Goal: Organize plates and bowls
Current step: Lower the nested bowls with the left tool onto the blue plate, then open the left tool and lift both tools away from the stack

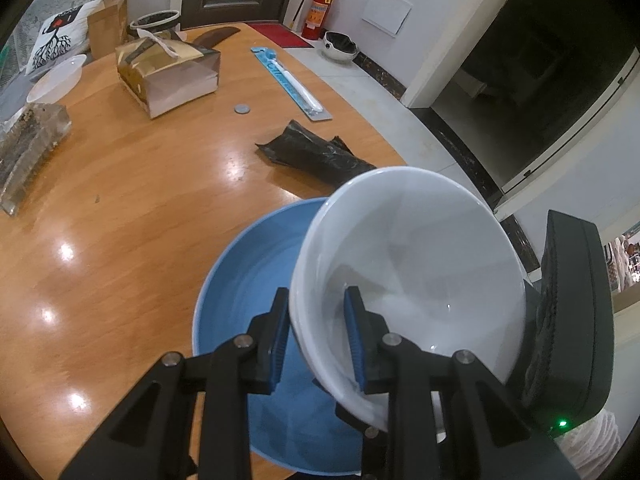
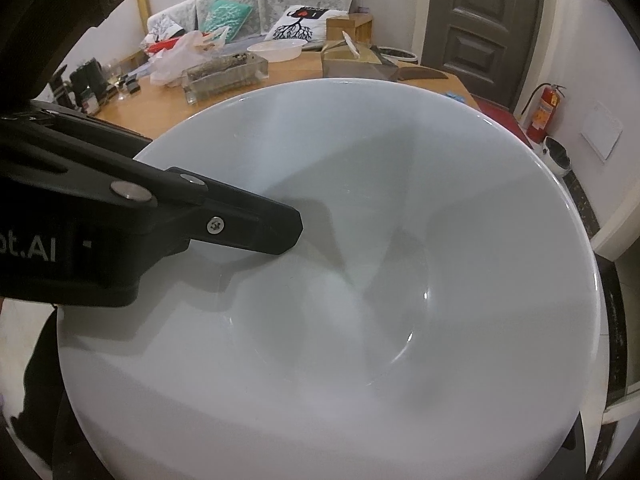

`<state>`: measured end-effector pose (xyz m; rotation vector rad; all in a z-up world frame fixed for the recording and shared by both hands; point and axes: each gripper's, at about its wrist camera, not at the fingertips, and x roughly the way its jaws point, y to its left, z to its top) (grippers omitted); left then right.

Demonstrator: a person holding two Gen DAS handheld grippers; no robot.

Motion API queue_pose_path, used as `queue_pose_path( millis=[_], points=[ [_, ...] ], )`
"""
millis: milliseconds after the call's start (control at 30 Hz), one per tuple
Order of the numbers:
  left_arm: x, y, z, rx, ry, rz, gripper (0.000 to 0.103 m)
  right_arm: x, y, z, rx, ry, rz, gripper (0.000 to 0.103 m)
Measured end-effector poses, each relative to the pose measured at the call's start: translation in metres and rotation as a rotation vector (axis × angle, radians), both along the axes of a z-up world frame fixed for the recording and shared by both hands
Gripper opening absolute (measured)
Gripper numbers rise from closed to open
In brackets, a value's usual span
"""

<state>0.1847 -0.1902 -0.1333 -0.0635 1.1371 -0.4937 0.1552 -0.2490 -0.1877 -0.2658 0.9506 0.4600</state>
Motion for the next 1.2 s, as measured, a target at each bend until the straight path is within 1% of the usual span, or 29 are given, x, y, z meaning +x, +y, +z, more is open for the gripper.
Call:
queue_pose_path(
  millis=[433, 700, 767, 833, 900, 967, 1100, 1167, 1200],
  points=[
    [0.001, 0.003, 0.0, -0.004, 0.001, 0.011, 0.024, 0.001, 0.002, 0.0, -0.016, 0.027, 0.021, 0.102],
    [-0.002, 0.002, 0.002, 0.017, -0.013, 0.013, 0.026, -0.007, 0.003, 0.006, -0.053, 0.017, 0.021, 0.101],
    [-0.004, 0.002, 0.004, 0.019, -0.02, 0.014, 0.03, -0.011, 0.0, 0.009, -0.058, 0.008, 0.022, 0.101],
    [-0.007, 0.004, 0.008, 0.021, -0.038, 0.02, 0.038, -0.016, -0.002, 0.012, -0.053, -0.001, 0.019, 0.101],
    [-0.009, 0.008, 0.013, 0.022, -0.051, 0.028, 0.041, -0.021, -0.005, 0.016, -0.044, -0.011, 0.016, 0.101],
    [-0.01, 0.013, 0.018, 0.017, -0.064, 0.04, 0.046, -0.027, -0.008, 0.022, -0.039, -0.024, 0.015, 0.101],
    [-0.018, 0.02, 0.031, 0.024, -0.103, 0.048, 0.049, -0.04, -0.015, 0.037, -0.017, -0.051, 0.01, 0.101],
    [-0.024, 0.023, 0.038, 0.04, -0.13, 0.041, 0.049, -0.045, -0.02, 0.045, -0.007, -0.063, 0.008, 0.102],
    [-0.027, 0.024, 0.041, 0.047, -0.143, 0.037, 0.051, -0.048, -0.023, 0.049, -0.006, -0.072, 0.005, 0.102]
  ],
)
